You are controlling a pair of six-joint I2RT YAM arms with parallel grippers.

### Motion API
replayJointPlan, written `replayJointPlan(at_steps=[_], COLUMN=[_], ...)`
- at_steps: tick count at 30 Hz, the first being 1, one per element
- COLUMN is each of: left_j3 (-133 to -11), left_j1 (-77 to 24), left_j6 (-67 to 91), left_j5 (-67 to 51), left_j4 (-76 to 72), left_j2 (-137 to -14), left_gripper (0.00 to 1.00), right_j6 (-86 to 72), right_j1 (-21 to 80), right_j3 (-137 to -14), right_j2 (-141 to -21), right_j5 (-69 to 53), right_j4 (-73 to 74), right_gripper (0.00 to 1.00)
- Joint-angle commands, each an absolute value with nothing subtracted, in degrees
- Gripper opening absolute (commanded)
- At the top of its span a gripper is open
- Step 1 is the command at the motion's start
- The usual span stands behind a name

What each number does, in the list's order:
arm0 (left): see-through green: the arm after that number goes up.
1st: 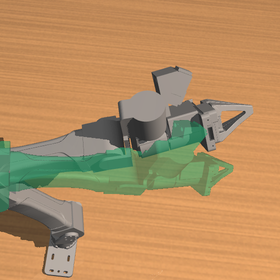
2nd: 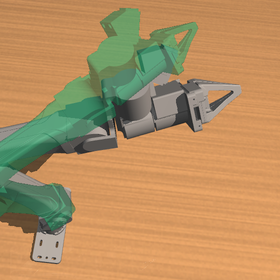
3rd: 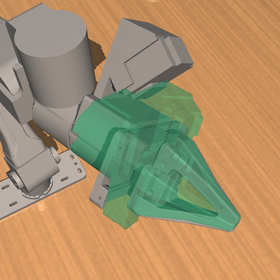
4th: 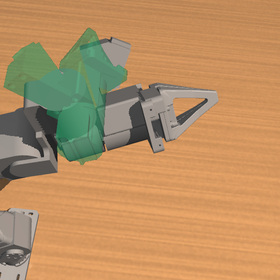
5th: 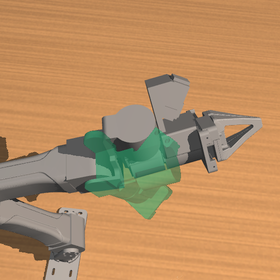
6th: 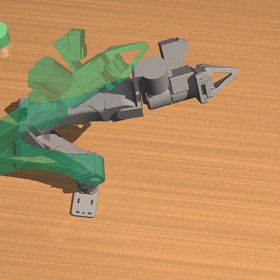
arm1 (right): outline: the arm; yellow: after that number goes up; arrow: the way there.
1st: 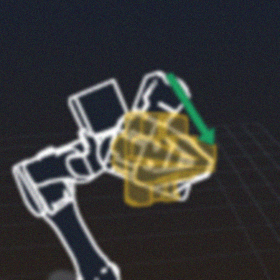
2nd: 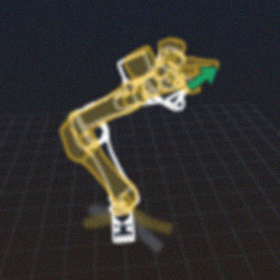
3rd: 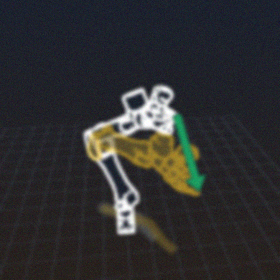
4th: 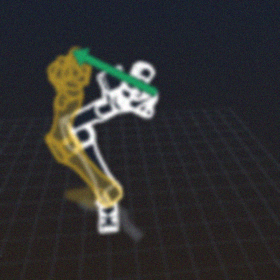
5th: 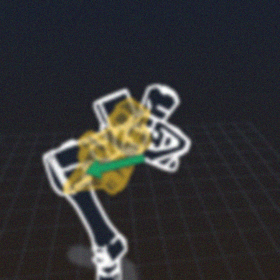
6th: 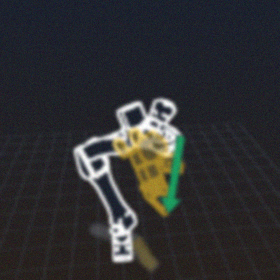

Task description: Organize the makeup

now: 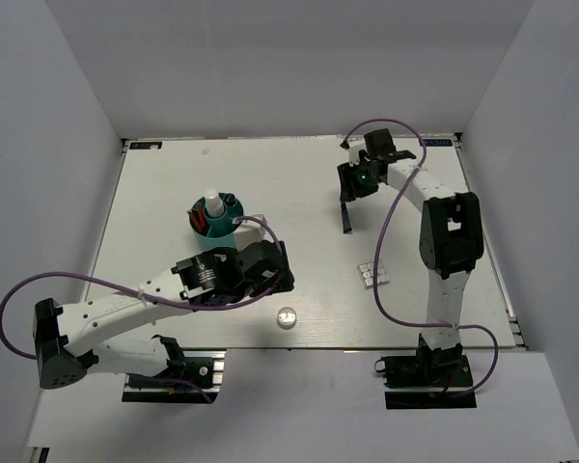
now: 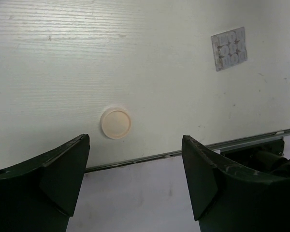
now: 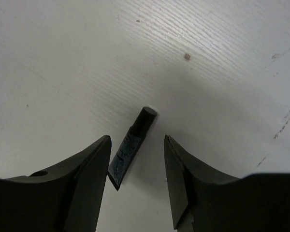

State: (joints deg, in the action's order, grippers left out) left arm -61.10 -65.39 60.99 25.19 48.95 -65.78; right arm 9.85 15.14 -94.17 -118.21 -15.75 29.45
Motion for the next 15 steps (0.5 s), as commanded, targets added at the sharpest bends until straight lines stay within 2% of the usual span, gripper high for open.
replayJointPlan(at_steps=[1,10,15], left_j3=[-61.26,-59.68,-58.71], left_j1=[-65.57,-65.57,-65.57], left_j6=[63.81,65.56,66.18], left_j5=[27.25,27.6,28.21], left_j4=[52.55,53.0,53.61], left_j2=[-66.61,-66.27,-64.87], left_gripper=[0.86,0.86,0.87], right_j6=[7.65,6.33,5.01], right_j1=[16.61,18.37,18.63], right_j3=[-98.87,-99.41,-97.74], right_j2=[-120.67,-124.1,-124.54], right_j5=[-10.73,-6.59,-6.07], right_j4=[27.16,27.24,28.12], right_gripper=[0.54,0.53,0.49])
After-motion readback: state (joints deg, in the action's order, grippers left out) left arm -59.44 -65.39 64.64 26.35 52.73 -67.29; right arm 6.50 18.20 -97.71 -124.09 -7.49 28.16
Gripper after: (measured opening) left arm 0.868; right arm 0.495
